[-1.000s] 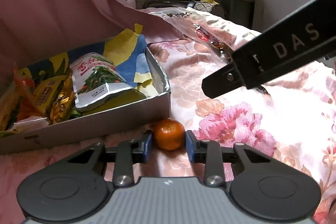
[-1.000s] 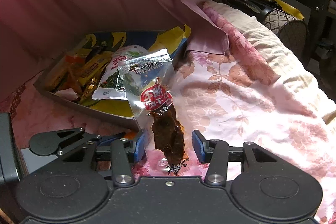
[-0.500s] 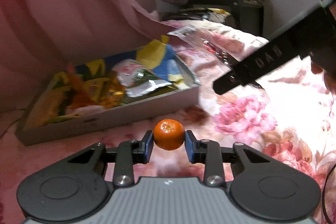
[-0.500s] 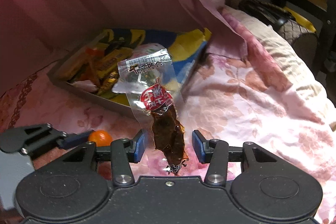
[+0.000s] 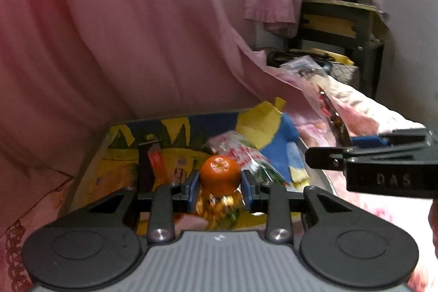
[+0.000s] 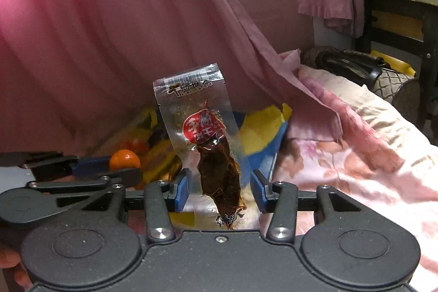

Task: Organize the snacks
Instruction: 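Carry the tangerine and jerky stick over the box and lower them in, then open both tools to drop the tangerine and jerky stick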

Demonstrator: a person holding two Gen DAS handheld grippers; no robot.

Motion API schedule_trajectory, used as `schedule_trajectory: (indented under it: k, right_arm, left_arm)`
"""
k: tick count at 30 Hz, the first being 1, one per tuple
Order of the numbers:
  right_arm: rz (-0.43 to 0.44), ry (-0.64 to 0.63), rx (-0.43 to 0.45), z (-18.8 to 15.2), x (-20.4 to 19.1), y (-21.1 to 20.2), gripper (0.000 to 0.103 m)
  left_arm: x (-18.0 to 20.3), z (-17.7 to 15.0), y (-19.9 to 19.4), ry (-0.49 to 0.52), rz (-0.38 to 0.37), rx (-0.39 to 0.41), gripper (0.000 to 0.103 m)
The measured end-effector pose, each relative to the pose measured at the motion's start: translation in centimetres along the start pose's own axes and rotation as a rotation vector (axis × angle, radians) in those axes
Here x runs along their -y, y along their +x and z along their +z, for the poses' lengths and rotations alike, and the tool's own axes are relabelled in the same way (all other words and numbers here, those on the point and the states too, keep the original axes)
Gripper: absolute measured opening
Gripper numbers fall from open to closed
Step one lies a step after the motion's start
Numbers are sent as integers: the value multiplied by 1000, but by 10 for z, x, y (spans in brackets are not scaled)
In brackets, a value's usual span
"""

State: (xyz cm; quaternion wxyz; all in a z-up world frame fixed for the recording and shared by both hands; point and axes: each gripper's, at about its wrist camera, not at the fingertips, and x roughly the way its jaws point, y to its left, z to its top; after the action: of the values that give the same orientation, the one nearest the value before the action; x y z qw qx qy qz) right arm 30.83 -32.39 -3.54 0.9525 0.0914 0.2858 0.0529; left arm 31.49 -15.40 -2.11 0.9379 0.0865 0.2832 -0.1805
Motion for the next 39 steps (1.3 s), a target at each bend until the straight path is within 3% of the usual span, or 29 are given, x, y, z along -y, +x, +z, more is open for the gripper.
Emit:
schedule_trajectory:
  k: [13,39]
  right_arm:
    - [13,100,-109,0,11,40,49]
    - [-3,130,-158,-10,14,54,50]
  left_arm:
    - [-26,8,50,-124,7,-80,35]
    - [-23,2,62,-94,-26,-142,36]
